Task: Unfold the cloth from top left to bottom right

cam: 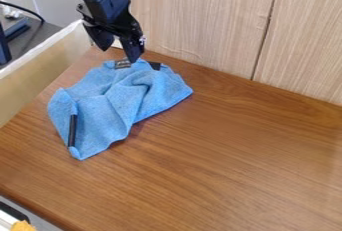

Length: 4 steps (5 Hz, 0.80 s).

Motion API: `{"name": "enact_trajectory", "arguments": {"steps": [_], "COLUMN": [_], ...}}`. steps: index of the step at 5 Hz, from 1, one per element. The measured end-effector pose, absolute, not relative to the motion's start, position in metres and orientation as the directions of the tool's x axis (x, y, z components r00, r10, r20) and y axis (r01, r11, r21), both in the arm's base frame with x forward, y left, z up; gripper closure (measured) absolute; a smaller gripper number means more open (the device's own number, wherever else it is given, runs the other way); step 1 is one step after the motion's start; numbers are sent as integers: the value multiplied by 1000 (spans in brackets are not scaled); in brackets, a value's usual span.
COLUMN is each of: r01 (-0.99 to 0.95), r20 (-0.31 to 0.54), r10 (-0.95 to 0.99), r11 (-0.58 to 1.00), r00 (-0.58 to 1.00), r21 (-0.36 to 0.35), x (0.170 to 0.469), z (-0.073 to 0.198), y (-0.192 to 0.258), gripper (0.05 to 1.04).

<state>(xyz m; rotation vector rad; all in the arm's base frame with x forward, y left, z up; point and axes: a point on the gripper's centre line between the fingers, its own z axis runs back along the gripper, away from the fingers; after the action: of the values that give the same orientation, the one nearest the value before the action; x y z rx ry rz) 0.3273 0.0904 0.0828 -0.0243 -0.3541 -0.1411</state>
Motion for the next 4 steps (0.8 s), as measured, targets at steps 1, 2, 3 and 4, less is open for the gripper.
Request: {"name": "enact_trajectory", "arguments": {"steps": [1, 2, 3, 4], "r01": [138, 135, 123, 110], "r20": [320, 301, 296, 272], "r10": [-124, -107, -89, -74], "r11": [990, 988, 987, 987], "r00": [939, 948, 951, 959], "r21": [-22, -75, -100, -119], "x": [326, 333, 339, 342], "z": [71, 59, 48, 33], "y": [89, 96, 106, 114], "gripper": [83, 82, 83, 83]}}
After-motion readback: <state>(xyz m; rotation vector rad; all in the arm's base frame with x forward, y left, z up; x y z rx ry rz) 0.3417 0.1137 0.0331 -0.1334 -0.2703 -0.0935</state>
